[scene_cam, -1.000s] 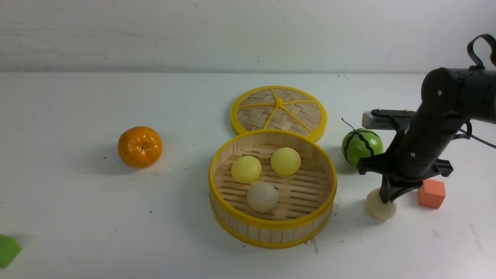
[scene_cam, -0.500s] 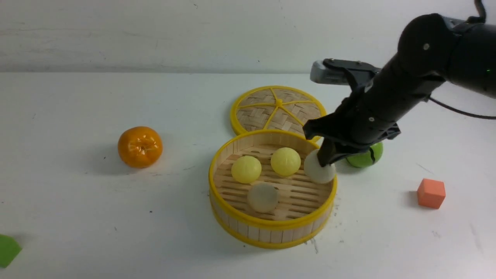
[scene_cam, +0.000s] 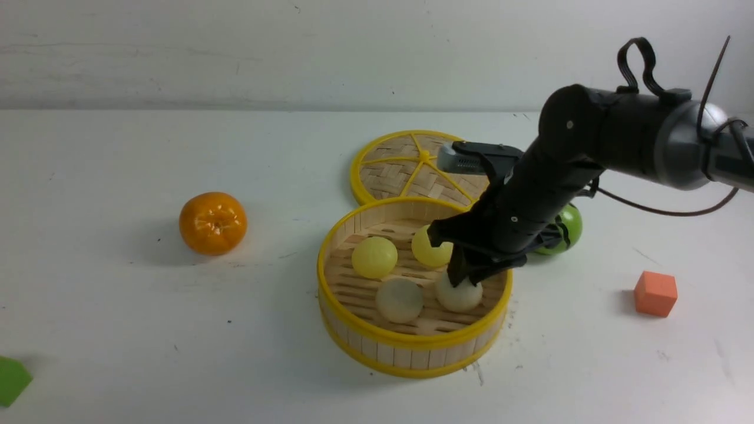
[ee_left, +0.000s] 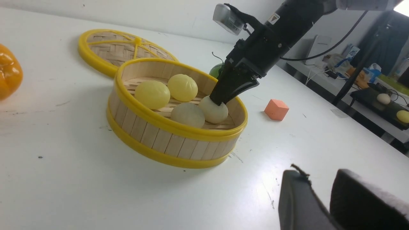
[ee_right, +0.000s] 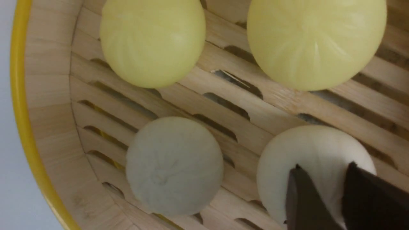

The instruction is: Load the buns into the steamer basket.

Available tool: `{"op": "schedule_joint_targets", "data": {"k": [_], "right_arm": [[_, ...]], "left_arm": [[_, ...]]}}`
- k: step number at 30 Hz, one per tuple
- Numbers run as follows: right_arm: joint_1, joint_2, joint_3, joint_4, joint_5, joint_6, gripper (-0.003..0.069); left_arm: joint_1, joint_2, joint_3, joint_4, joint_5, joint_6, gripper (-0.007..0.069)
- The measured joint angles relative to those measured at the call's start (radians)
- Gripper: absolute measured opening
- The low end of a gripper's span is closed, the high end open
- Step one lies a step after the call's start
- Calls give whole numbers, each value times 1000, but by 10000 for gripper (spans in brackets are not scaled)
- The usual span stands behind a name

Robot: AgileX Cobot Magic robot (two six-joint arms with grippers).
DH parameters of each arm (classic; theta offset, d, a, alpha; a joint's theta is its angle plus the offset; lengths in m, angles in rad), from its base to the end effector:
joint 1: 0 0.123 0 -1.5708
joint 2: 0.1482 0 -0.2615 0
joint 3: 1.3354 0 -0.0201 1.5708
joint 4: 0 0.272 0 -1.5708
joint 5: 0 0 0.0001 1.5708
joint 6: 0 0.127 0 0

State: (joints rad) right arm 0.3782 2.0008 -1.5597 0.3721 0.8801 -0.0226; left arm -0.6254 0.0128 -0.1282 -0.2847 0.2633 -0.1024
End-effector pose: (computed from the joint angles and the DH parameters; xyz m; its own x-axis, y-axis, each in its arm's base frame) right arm 0.4043 0.1990 0.1530 -0.9432 -0.1483 -0.2972 -0.2483 0.9091 0.3344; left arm 0.1006 -0.0841 0.2328 -0.2753 -0.2550 -0.9269 0.5826 0.7227 -0.3718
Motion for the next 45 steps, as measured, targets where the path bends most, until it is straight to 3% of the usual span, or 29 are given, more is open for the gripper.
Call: {"op": "schedule_joint_targets", "data": {"k": [2,4,7,10,12,14,16,19,24,33,35,37,42,45], "right_arm": [[0,-24,-14,4,36,0,383],[0,-70,-18,3,83,3,433],[4,-157,-17,-20,161,23,442],[29,-335,30,-106,249,85,357],[55,-461,101,-166,271,138,259],[72,-516,139,-191,276,169,200],[108,-658,247,-242,275,246,83],[127,-809,371,-280,243,310,-5],[128,-1010,511,-304,230,352,-20],[128,-1231,543,-307,319,356,-17],[126,-1279,552,-361,320,346,-17],[93,-1349,600,-417,276,321,-15],[-107,-1597,874,-435,-5,224,-15],[-239,-1803,1186,-445,-255,166,-15]], "left_arm": [[0,0,0,0,0,0,165],[0,0,0,0,0,0,165],[0,0,0,0,0,0,167],[0,0,0,0,0,0,171],[0,0,0,0,0,0,174],[0,0,0,0,0,0,176],[0,0,0,0,0,0,181],[0,0,0,0,0,0,183],[0,0,0,0,0,0,188],[0,0,0,0,0,0,198],[0,0,0,0,0,0,200],[0,0,0,0,0,0,203],[0,0,0,0,0,0,207],[0,0,0,0,0,0,211]]}}
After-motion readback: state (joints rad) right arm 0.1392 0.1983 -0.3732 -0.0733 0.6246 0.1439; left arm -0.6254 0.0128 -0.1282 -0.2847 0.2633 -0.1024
